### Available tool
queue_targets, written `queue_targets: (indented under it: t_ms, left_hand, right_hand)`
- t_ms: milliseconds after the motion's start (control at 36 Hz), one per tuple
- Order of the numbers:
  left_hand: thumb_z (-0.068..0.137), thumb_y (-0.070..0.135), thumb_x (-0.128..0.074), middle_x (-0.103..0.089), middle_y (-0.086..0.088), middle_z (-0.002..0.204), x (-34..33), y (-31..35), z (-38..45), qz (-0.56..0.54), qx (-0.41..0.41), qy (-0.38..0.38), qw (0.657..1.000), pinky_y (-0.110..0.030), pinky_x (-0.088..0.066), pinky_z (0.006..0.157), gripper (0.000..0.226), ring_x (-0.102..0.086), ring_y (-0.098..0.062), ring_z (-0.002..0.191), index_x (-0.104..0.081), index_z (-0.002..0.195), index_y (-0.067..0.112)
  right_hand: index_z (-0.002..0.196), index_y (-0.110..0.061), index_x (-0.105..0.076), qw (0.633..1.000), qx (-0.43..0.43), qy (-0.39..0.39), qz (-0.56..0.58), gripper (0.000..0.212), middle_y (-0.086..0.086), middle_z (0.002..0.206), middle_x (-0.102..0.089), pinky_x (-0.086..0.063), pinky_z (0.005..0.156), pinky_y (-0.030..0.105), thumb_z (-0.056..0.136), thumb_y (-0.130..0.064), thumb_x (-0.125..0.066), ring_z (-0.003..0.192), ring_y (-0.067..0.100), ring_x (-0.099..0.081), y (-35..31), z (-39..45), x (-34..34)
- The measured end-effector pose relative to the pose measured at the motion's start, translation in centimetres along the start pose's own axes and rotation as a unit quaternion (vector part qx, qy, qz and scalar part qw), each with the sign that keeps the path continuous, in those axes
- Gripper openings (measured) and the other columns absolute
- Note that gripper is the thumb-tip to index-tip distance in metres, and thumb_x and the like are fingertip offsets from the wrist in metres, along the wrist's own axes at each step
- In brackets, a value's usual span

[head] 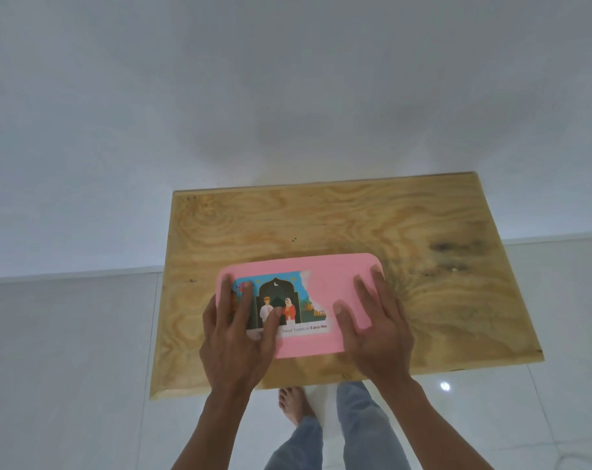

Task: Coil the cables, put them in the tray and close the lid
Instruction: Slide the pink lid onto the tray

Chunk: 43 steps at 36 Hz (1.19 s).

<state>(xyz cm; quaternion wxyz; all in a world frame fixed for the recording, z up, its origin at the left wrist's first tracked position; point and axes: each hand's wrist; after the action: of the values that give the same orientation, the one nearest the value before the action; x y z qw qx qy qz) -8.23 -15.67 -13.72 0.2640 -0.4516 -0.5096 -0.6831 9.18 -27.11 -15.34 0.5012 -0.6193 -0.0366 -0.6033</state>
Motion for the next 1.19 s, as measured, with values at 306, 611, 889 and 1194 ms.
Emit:
queue_targets:
  t_ms: [306,611,889,1194]
  left_hand:
    - [0.081,0.072,-0.044,-0.038,0.008,0.159,-1.3,2.2,9.2,0.006,0.005,0.015,1.000,-0.052,-0.057,0.076,0.073,-0.044,-0.031,0.135,-0.061,0.134,0.026]
    - [0.086,0.065,-0.056,-0.030,0.011,0.161,-3.5,3.5,16.7,0.006,0.015,-0.003,1.000,-0.052,-0.054,0.084,0.063,-0.036,-0.028,0.140,-0.056,0.137,0.028]
    - [0.094,0.058,-0.042,-0.039,-0.005,0.159,-4.9,3.1,18.1,0.052,-0.051,0.013,0.997,-0.046,-0.024,0.120,0.069,-0.018,-0.026,0.153,-0.051,0.144,0.010]
    - [0.096,0.060,-0.032,-0.031,-0.004,0.162,-4.6,3.0,18.2,0.056,-0.067,-0.012,0.996,-0.045,-0.015,0.123,0.074,-0.013,-0.019,0.153,-0.041,0.150,0.010]
  right_hand:
    - [0.125,-0.018,-0.067,0.999,-0.004,0.032,0.004,0.055,-0.005,0.147,-0.051,-0.054,0.082,0.032,0.085,-0.054,-0.056,0.116,0.025,-0.062,-0.8,9.2,-1.6]
    - [0.127,-0.024,-0.065,1.000,-0.011,0.023,0.006,0.052,-0.009,0.148,-0.049,-0.055,0.086,0.040,0.084,-0.053,-0.058,0.124,0.021,-0.057,-0.4,16.8,-4.7]
    - [0.138,-0.025,-0.056,0.998,0.025,0.001,-0.064,0.057,-0.003,0.153,-0.043,-0.054,0.091,0.040,0.091,-0.054,-0.042,0.137,0.028,-0.044,0.0,18.2,-6.0]
    - [0.149,-0.026,-0.039,0.992,0.023,-0.065,-0.107,0.063,-0.003,0.160,-0.029,-0.044,0.106,0.041,0.096,-0.057,-0.027,0.149,0.026,-0.024,0.2,18.1,-5.8]
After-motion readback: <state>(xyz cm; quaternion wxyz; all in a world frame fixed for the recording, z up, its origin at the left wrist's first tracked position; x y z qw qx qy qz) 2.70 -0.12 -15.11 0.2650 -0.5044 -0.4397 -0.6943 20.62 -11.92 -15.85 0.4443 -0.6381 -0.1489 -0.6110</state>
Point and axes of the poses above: each hand's wrist, its own z-axis towards the middle knuckle, its own x-axis out of the back of the hand, y = z × x
